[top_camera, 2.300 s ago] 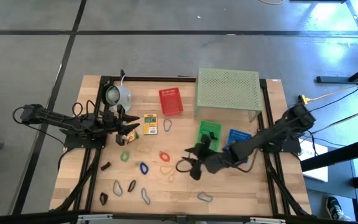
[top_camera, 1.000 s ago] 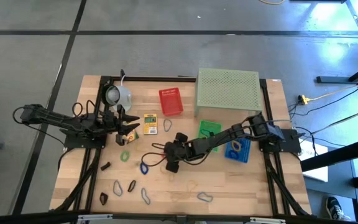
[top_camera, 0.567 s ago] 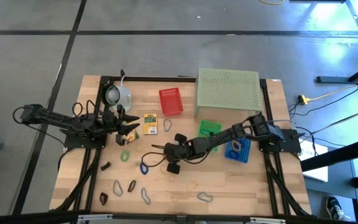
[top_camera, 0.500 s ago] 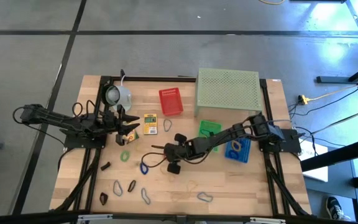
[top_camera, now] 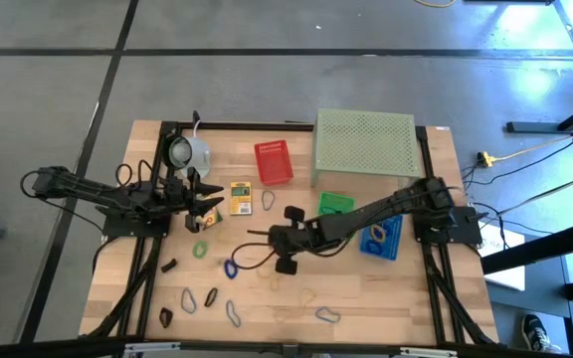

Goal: Pick & Place Office Desk Supplies
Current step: Put the orange spring keychain into the blue bin

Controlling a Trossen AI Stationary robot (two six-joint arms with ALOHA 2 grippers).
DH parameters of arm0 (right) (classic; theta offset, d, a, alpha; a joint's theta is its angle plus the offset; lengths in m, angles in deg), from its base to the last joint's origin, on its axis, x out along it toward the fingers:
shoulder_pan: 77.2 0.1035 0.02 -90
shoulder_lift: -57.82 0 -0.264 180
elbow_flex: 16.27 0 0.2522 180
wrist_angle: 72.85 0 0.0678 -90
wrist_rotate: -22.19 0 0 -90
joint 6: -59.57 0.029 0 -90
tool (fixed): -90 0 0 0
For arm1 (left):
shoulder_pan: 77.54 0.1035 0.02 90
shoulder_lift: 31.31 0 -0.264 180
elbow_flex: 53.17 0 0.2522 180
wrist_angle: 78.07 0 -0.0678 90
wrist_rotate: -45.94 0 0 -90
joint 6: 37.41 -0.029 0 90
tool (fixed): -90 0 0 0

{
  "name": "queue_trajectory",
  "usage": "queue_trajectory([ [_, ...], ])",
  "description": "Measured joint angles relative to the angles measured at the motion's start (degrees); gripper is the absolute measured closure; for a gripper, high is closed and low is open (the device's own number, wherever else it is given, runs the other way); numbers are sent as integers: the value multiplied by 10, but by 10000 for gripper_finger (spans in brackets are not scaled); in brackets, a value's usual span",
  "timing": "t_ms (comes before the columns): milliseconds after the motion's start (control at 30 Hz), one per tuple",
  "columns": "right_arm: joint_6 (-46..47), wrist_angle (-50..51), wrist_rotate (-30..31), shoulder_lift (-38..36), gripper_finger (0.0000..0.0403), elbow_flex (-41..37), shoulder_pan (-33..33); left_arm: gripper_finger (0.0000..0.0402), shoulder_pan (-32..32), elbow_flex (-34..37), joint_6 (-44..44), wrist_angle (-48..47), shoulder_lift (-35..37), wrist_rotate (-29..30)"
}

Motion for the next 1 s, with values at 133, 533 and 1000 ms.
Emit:
queue_trajectory([
  [133,-8,39,54,-44,381,0,3,270,0,0,0,0,0,0],
  [533,18,-155,185,-234,380,-195,27,270,0,0,0,-1,0,0],
  [1000,-66,-700,234,-292,380,-433,77,270,0,0,0,-10,0,0],
])
